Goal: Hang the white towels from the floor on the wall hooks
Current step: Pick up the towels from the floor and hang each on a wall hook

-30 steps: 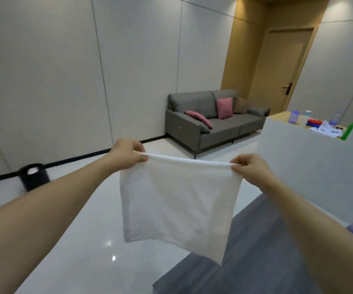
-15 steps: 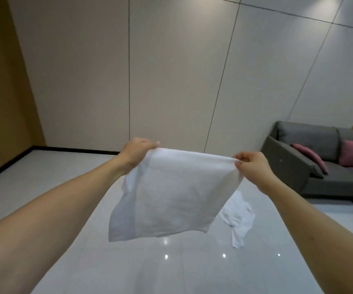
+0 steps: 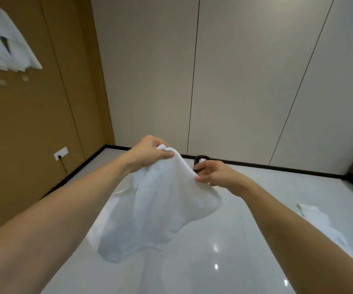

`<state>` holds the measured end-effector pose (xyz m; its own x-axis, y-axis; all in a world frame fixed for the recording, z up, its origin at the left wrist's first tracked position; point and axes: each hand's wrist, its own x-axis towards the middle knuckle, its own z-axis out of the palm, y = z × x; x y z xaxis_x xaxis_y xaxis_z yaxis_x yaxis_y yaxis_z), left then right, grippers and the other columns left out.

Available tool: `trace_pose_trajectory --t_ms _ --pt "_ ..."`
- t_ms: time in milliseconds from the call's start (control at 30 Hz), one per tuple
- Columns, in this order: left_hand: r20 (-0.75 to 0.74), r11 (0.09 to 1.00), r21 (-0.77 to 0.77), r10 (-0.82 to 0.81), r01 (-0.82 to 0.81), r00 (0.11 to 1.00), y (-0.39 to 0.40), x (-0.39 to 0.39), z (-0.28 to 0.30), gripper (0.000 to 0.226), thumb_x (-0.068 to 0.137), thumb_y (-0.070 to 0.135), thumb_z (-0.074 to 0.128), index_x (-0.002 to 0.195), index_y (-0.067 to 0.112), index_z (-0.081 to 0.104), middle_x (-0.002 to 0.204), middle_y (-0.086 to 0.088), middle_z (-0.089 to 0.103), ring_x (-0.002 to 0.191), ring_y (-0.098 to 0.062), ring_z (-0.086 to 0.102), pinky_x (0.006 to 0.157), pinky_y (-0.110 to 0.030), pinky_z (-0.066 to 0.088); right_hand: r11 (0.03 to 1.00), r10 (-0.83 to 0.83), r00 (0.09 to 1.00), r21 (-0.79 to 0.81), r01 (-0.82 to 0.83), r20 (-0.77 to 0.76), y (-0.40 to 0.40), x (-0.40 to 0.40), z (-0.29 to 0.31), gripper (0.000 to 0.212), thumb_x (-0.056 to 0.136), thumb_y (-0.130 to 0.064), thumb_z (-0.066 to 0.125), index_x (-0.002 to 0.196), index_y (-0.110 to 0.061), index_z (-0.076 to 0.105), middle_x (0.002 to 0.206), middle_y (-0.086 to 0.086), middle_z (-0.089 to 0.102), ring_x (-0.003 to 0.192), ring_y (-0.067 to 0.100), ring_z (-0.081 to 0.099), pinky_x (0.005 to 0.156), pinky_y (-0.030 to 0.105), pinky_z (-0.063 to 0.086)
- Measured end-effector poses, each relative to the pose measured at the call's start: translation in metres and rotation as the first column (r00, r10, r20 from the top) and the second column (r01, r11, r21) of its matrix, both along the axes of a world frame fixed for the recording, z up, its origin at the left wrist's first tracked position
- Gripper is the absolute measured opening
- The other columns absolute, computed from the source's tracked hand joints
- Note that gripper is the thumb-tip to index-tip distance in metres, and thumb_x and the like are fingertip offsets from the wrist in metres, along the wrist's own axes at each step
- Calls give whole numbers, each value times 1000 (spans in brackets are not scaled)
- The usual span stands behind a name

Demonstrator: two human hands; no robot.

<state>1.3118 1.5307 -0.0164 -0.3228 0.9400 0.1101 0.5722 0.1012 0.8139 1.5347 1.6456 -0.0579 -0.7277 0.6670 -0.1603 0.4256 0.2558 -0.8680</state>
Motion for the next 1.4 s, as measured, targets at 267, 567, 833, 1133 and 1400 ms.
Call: trace_pose_trajectory --t_ms 267,567,833,1133,1400 --pt "-59 981 47 190 -187 980 8 -126 0 14 82 29 77 83 15 76 86 -13 72 78 -24 66 66 -34 50 996 88 962 -3 -92 -258 17 -211 -3 9 89 -20 70 94 -14 74 93 5 75 92 22 71 83 36 57" --pt "-152 840 73 543 -538 826 26 -295 14 8 79 38 75 81 31 78 79 13 72 86 -10 67 72 -31 54 961 253 942 169 -218 -222 83 -430 22 22 93 -20 56 76 -17 70 74 1 68 70 16 63 59 26 50" --pt "-225 710 44 692 -702 686 27 -421 40 10 79 40 71 75 33 76 75 17 69 79 -3 62 64 -22 44 851 519 834 208 -482 -189 99 -593 51 23 86 -19 51 85 -4 69 73 6 62 68 19 59 59 31 47" --pt "-168 604 17 788 -797 593 -12 -550 4 12 88 32 65 85 33 76 86 16 71 86 -4 63 67 -22 45 717 688 710 294 -633 -149 67 -736 38 33 87 -16 56 57 -20 42 59 -2 37 58 15 37 58 29 29" --pt "-134 520 76 851 -851 508 -62 -720 -16 15 96 25 58 94 26 73 96 9 68 89 -8 60 68 -16 43 649 754 648 279 -708 -109 12 -914 29 25 92 -24 61 68 -15 56 63 1 43 57 14 39 54 26 28"
